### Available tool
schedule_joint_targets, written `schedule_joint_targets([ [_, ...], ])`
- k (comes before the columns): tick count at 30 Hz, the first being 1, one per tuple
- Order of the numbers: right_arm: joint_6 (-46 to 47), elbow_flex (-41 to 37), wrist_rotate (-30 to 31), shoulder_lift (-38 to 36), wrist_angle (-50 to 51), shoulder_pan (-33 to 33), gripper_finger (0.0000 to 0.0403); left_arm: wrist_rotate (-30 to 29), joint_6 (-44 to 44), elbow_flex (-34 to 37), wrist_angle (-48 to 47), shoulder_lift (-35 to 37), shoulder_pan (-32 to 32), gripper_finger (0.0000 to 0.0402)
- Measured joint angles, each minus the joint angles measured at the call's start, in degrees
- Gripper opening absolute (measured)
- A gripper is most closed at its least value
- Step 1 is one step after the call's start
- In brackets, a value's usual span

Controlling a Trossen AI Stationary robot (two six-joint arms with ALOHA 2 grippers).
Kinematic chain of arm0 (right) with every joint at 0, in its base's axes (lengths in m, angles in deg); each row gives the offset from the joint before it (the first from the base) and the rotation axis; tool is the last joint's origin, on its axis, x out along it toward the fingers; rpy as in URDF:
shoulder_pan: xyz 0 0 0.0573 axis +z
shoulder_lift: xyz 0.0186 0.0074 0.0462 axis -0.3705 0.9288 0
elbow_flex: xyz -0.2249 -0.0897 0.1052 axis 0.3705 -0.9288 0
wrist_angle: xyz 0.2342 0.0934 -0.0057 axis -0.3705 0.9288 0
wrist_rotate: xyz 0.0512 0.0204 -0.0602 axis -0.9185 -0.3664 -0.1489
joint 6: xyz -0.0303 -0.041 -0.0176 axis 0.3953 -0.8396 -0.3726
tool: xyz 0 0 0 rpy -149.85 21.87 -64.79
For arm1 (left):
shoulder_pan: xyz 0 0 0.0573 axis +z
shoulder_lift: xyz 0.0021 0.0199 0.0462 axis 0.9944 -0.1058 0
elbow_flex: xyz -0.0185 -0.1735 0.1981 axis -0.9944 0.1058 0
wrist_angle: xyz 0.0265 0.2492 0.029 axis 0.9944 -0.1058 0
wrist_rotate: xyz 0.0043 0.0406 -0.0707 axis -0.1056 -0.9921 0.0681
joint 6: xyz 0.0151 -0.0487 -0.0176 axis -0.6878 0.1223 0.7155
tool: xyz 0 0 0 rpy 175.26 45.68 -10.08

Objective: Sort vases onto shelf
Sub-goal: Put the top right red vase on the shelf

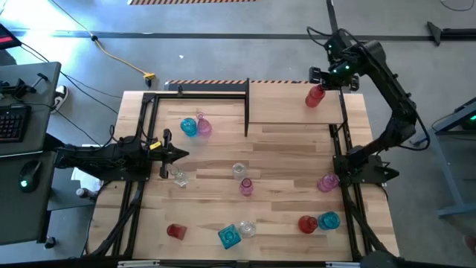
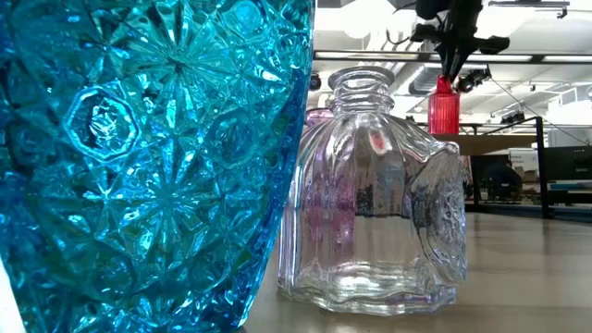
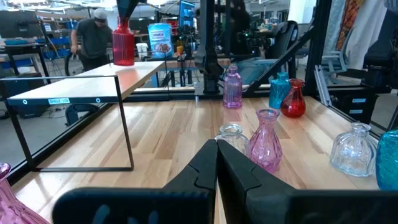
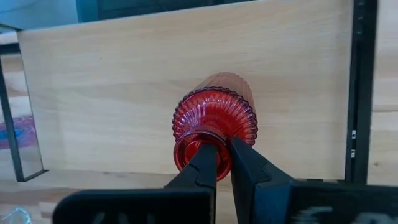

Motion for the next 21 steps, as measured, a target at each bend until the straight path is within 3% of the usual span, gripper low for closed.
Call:
schedule_joint_targets([
  [21, -0.2, 0.0, 3.1, 1.1, -0.7, -0.2, 0.0014, 0.0, 0.0, 0.0, 0.0, 0.0, 0.0, 0.0001],
])
